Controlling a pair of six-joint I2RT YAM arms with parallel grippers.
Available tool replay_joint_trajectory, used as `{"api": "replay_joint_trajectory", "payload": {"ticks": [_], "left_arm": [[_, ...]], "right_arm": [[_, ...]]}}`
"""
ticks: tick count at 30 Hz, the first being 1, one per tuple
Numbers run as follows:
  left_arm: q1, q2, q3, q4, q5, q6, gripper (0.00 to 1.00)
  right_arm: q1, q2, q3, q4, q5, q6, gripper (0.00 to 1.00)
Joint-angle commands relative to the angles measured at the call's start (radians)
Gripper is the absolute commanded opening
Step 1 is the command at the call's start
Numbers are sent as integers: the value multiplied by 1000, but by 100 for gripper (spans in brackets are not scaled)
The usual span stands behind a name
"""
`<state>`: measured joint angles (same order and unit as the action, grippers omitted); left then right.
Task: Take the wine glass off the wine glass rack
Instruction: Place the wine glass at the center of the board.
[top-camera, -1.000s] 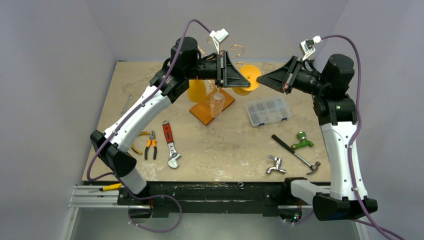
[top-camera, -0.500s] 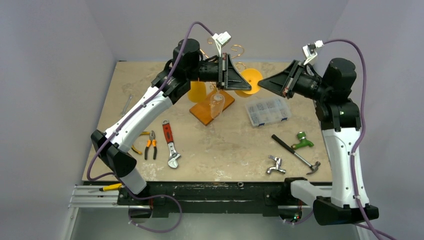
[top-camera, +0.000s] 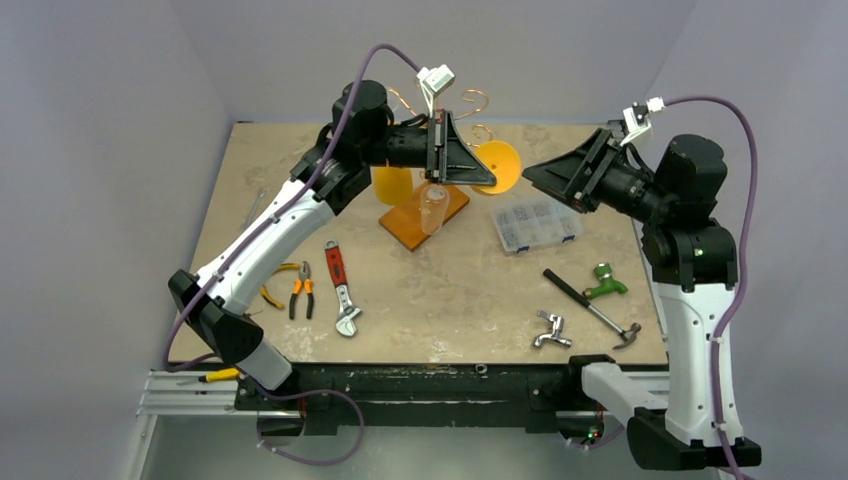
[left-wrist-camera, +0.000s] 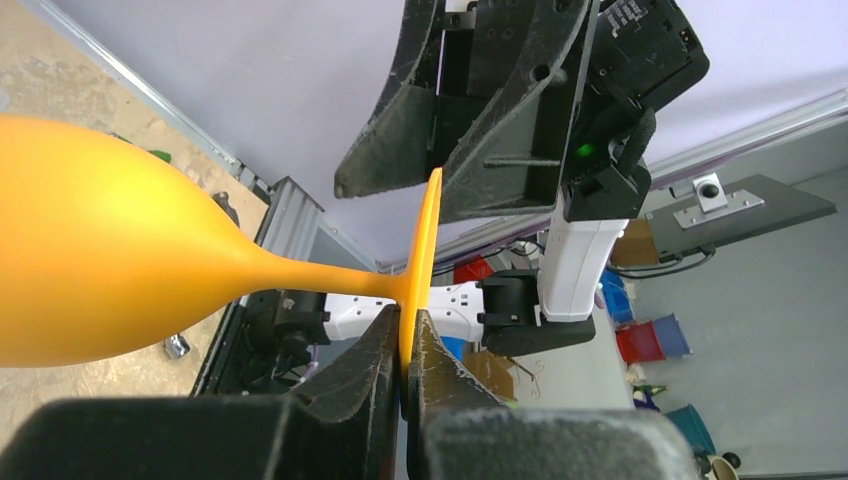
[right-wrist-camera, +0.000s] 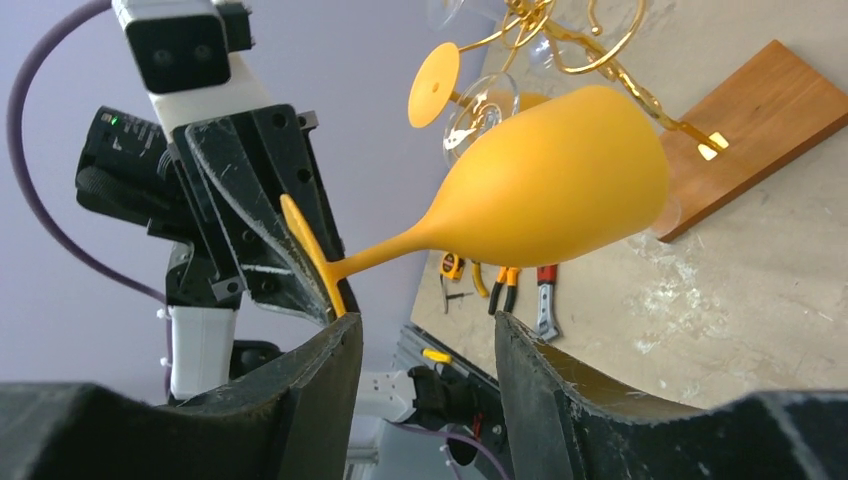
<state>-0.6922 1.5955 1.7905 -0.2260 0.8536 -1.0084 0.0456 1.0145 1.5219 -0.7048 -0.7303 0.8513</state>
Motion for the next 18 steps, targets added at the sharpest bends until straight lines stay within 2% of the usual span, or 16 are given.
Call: {"api": "replay_joint_trajectory", "payload": {"ticks": [1, 7, 14, 18], "left_arm": [[-1, -65, 9, 30, 56, 38, 0], [-2, -78, 26, 4, 83, 74, 0], [-8, -80, 43, 28, 108, 85, 0], [-26, -93, 46, 45, 89, 143, 0]], "right_arm": [[-1, -29, 53, -33, 96, 5, 52], [0, -40, 122, -35, 156, 100, 57], [-1, 10, 219, -53, 135, 180, 59], [-1, 33, 235, -68, 116, 261, 60]]}}
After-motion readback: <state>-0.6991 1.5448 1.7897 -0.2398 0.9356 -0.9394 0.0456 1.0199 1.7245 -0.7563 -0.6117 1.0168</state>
